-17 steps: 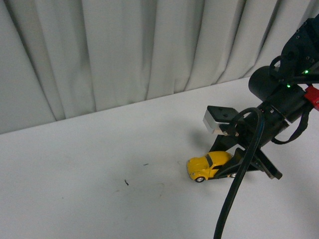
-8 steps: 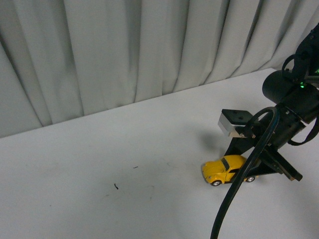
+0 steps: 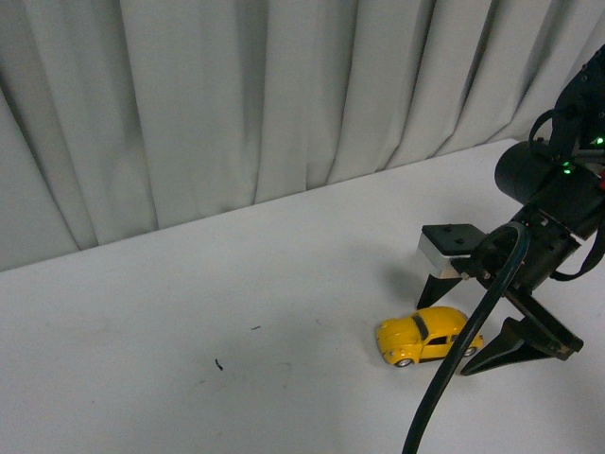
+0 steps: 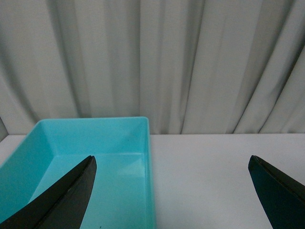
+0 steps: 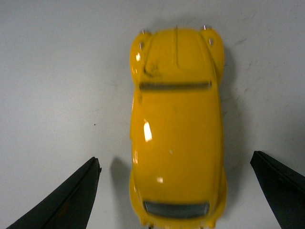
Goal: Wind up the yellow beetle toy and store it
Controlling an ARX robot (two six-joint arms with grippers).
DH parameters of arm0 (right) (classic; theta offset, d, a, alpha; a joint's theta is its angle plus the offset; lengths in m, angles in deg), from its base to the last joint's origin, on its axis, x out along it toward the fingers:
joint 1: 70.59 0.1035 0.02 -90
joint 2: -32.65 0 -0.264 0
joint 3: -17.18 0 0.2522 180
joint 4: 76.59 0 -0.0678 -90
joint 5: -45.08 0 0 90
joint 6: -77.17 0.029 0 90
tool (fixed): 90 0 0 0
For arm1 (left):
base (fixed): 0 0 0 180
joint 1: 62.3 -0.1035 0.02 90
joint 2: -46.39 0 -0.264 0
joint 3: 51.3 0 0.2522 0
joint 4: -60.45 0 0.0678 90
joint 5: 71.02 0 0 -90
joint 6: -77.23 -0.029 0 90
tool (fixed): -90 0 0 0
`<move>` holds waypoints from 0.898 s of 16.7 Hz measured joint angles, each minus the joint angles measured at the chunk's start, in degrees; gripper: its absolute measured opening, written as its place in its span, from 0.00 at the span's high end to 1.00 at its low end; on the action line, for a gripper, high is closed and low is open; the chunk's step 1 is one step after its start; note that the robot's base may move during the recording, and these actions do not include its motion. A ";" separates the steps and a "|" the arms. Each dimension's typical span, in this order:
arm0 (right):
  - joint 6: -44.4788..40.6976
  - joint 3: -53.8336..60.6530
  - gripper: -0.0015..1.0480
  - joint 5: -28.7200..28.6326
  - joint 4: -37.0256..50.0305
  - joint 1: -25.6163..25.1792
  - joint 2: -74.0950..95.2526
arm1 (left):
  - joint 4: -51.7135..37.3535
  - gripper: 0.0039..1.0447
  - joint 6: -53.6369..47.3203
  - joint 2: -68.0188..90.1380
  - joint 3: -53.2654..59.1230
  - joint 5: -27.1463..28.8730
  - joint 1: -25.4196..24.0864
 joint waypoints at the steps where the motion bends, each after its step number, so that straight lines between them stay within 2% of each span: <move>1: -0.15 -0.07 0.07 0.02 0.15 0.00 0.00 | 0.00 0.06 0.00 0.00 0.00 0.00 0.00; 13: -0.39 -0.07 0.07 0.37 1.27 0.31 0.00 | 0.00 0.06 0.00 0.00 0.00 0.00 0.00; 15: -0.44 -1.20 0.07 1.77 1.01 0.33 0.13 | 0.00 0.06 0.00 0.00 0.00 0.00 0.00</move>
